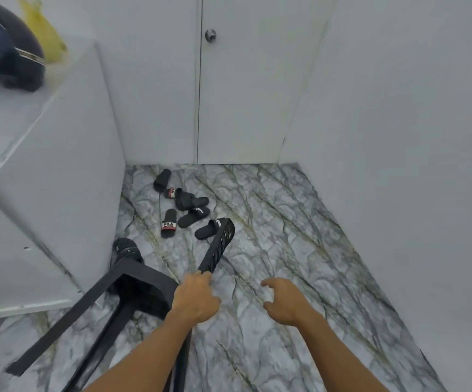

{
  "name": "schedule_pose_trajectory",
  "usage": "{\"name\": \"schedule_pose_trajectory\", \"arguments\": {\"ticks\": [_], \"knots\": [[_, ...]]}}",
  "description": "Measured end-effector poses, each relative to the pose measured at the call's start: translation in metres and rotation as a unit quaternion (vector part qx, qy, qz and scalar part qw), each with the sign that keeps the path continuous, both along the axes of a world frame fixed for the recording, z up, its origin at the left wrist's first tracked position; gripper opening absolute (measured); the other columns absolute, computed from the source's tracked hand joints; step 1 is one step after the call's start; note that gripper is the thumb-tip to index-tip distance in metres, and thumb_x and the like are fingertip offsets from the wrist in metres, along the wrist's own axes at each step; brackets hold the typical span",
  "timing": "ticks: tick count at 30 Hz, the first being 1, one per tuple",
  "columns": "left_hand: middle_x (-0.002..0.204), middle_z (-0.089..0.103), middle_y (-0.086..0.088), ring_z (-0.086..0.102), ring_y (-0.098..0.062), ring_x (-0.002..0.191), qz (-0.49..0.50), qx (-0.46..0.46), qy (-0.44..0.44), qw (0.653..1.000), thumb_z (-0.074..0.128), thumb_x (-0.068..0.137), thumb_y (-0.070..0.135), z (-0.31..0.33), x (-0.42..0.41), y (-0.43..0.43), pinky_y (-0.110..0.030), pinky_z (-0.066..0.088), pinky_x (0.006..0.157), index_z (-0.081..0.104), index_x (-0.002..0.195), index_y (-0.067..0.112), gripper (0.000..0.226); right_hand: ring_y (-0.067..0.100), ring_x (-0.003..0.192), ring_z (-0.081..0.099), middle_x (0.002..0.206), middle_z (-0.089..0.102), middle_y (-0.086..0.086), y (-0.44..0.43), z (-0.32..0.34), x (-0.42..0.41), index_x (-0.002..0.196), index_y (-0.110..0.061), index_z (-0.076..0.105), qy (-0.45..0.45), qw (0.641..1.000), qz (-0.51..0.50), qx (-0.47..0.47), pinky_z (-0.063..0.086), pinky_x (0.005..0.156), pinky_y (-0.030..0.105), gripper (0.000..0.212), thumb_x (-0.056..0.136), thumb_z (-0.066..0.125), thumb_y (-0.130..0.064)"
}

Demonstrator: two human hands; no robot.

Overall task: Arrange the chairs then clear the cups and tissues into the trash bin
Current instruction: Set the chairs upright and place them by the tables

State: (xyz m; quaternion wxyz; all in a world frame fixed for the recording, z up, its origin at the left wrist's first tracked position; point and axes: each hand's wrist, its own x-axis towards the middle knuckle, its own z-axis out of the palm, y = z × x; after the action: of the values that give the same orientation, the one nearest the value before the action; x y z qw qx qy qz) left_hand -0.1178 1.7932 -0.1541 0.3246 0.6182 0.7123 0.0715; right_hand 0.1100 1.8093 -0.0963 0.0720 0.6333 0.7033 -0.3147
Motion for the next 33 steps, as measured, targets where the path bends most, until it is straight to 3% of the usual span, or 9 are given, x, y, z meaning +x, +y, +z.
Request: {"name": "schedule_pose_trajectory", "arguments": {"ticks": [2, 5, 10, 15, 18, 20, 25, 29, 33], "knots": [[0.101, 0.058, 0.003, 0.056, -0.02, 0.093, 0.038, 0.004, -0.002, 0.999, 0.062, 0.073, 0.044, -0.004, -0.003, 0.038, -0.035, 0.052, 0.075, 0.054, 0.098, 0.027, 0.032, 0.025, 0.122, 0.053, 0.131, 0.057, 0.008, 0.056, -0.008, -0.006, 0.127, -0.01, 0.057, 0.016, 0.999, 0.028, 0.002, 0.043, 0.102, 0.036, 0.041, 0.088, 0.061, -0.021], [0.12, 0.056, 0.003, 0.05, -0.022, 0.113, 0.057, 0.009, 0.001, 0.998, 0.064, 0.079, 0.042, -0.018, 0.002, 0.097, -0.031, 0.042, 0.08, 0.055, 0.121, 0.021, 0.048, 0.02, 0.127, 0.05, 0.138, 0.053, 0.005, 0.136, -0.031, -0.015, 0.138, -0.013, 0.051, 0.055, 0.997, 0.056, -0.012, 0.038, 0.101, 0.026, 0.05, 0.088, 0.061, -0.016], [0.119, 0.055, 0.002, 0.049, -0.022, 0.114, 0.09, -0.041, 0.017, 0.995, 0.064, 0.078, 0.042, -0.077, 0.019, 0.222, -0.034, 0.047, 0.09, 0.054, 0.12, 0.02, 0.049, 0.019, 0.132, 0.046, 0.143, 0.049, 0.005, 0.288, -0.115, -0.01, 0.143, -0.016, 0.045, 0.078, 0.991, 0.089, -0.066, 0.036, 0.105, 0.027, 0.058, 0.088, 0.063, -0.02], [0.109, 0.054, 0.002, 0.057, -0.024, 0.104, 0.069, -0.11, 0.051, 0.99, 0.06, 0.078, 0.041, -0.174, 0.033, 0.374, -0.037, 0.05, 0.083, 0.052, 0.117, 0.023, 0.043, 0.023, 0.119, 0.054, 0.13, 0.059, 0.01, 0.447, -0.233, 0.0, 0.129, -0.007, 0.056, 0.083, 0.988, 0.081, -0.107, 0.042, 0.098, 0.031, 0.042, 0.087, 0.061, -0.015], [0.111, 0.056, 0.0, 0.058, -0.027, 0.103, 0.056, -0.114, 0.045, 0.991, 0.061, 0.077, 0.04, -0.24, 0.042, 0.462, -0.041, 0.052, 0.084, 0.052, 0.12, 0.021, 0.047, 0.028, 0.122, 0.052, 0.131, 0.057, 0.013, 0.516, -0.312, 0.0, 0.135, -0.008, 0.051, 0.088, 0.985, 0.074, -0.127, 0.04, 0.1, 0.033, 0.051, 0.085, 0.063, -0.015], [0.112, 0.058, -0.002, 0.058, -0.028, 0.104, 0.057, -0.115, 0.037, 0.991, 0.062, 0.075, 0.038, -0.287, 0.047, 0.509, -0.044, 0.052, 0.085, 0.053, 0.123, 0.021, 0.051, 0.028, 0.126, 0.05, 0.134, 0.054, 0.008, 0.547, -0.364, -0.006, 0.141, -0.016, 0.046, 0.104, 0.981, 0.068, -0.148, 0.041, 0.104, 0.035, 0.062, 0.082, 0.064, -0.018], [0.109, 0.061, -0.003, 0.059, -0.027, 0.1, 0.078, -0.11, 0.026, 0.991, 0.066, 0.076, 0.026, -0.387, 0.056, 0.573, -0.044, 0.053, 0.084, 0.056, 0.12, 0.021, 0.046, 0.024, 0.102, 0.061, 0.114, 0.064, 0.004, 0.589, -0.455, -0.019, 0.127, -0.016, 0.057, 0.159, 0.974, 0.049, -0.153, 0.052, 0.087, 0.037, 0.051, 0.077, 0.067, -0.014], [0.101, 0.065, -0.009, 0.061, -0.03, 0.093, 0.056, -0.121, 0.048, 0.99, 0.062, 0.08, 0.014, -0.429, 0.056, 0.59, -0.038, 0.049, 0.075, 0.062, 0.105, 0.015, 0.026, 0.026, 0.109, 0.058, 0.121, 0.062, 0.008, 0.596, -0.488, -0.016, 0.129, -0.016, 0.056, 0.149, 0.976, 0.045, -0.149, 0.049, 0.09, 0.035, 0.053, 0.078, 0.069, -0.014], [0.082, 0.065, -0.011, 0.061, -0.032, 0.078, 0.067, -0.113, 0.05, 0.99, 0.057, 0.077, 0.005, -0.433, 0.053, 0.595, -0.034, 0.042, 0.061, 0.067, 0.085, 0.011, 0.013, 0.027, 0.136, 0.036, 0.151, 0.038, 0.007, 0.608, -0.494, -0.024, 0.149, -0.019, 0.034, 0.128, 0.979, 0.084, -0.133, 0.035, 0.11, 0.038, 0.074, 0.083, 0.067, -0.016]]}}
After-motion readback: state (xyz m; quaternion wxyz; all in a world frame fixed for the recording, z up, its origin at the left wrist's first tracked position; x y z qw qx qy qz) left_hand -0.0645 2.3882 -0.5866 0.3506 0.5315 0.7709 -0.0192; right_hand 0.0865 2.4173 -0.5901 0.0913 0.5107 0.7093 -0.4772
